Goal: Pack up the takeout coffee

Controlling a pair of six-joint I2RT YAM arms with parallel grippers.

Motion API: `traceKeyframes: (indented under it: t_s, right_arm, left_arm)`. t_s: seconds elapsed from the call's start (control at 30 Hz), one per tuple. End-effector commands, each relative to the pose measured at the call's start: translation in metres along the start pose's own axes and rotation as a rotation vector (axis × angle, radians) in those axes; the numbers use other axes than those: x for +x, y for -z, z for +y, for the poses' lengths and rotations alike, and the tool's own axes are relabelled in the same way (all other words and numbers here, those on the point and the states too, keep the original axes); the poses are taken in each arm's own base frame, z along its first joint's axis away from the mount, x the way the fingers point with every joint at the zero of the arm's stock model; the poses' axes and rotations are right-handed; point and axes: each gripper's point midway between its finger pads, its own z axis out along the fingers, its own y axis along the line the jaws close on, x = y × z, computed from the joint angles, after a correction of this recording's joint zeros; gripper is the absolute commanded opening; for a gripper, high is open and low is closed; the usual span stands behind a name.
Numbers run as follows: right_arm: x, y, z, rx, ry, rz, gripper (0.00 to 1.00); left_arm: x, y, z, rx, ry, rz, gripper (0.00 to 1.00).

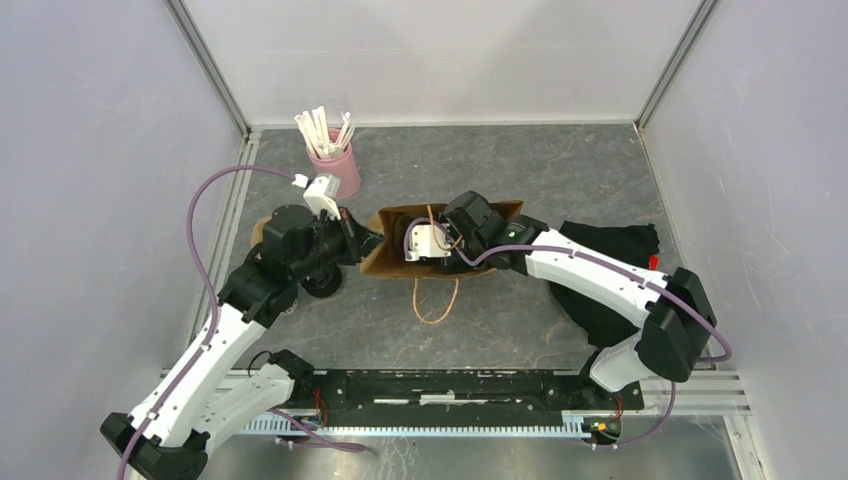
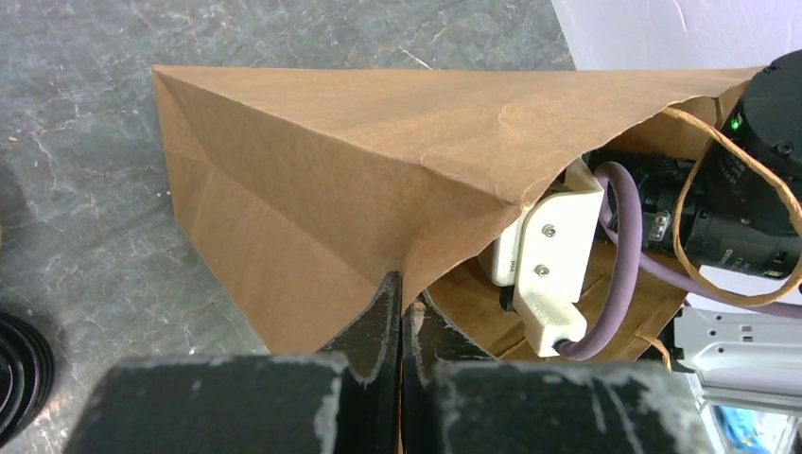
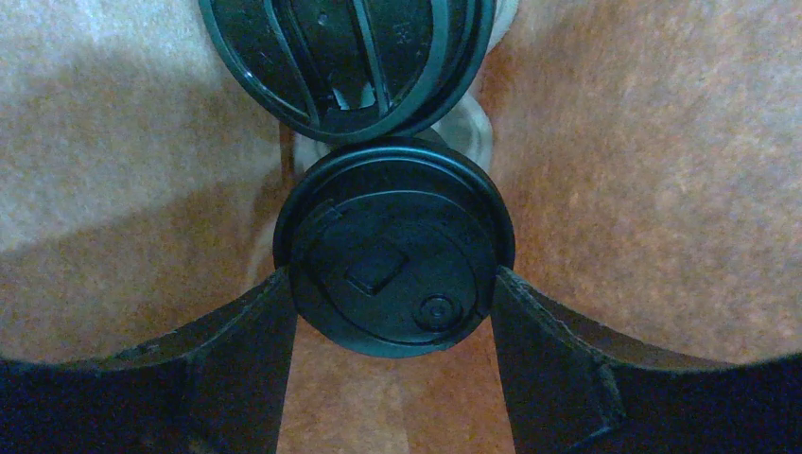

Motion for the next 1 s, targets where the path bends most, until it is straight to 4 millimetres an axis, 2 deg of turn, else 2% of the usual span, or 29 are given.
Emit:
traceKeyframes:
  t_s: [0.0, 0.1, 0.17, 0.4, 0.53, 0.67, 0.87, 0.97]
  right_arm:
    - [-0.001, 0.016, -0.001, -0.030, -0.069, 0.007, 0.00]
    - [-0.009, 0.028, -0.001, -0.035, -0.114, -0.045, 0.00]
    - [-0.013, 0.032, 0.007, -0.075, -0.138, -0.063, 0.00]
    - [0.000, 0.023, 0.052, -0.229, -0.224, -0.017, 0.00]
    - [-0.001, 0.023, 0.073, -0.309, -0.278, -0.021, 0.00]
    - [-0.001, 0.020, 0.085, -0.357, -0.316, -0.014, 0.00]
    - [-0.003, 0.010, 0.097, -0.425, -0.304, -0.004, 0.00]
    - [-0.004, 0.004, 0.099, -0.438, -0.300, 0.001, 0.00]
  left_arm:
    - [-0.014, 0.008, -0.017, 0.008, 0.109, 0.012, 0.02]
    - [-0.016, 0.009, -0.023, 0.001, 0.177, 0.036, 0.02]
    - [-0.017, 0.009, -0.028, 0.002, 0.215, 0.063, 0.02]
    - [-0.018, 0.008, -0.058, 0.075, 0.355, 0.178, 0.02]
    - [-0.022, 0.015, -0.057, 0.026, 0.437, 0.175, 0.03]
    - [-0.029, 0.016, -0.055, -0.022, 0.464, 0.161, 0.03]
    - [-0.031, 0.003, -0.050, -0.060, 0.480, 0.168, 0.06]
    - [-0.038, 0.000, -0.046, -0.087, 0.450, 0.156, 0.14]
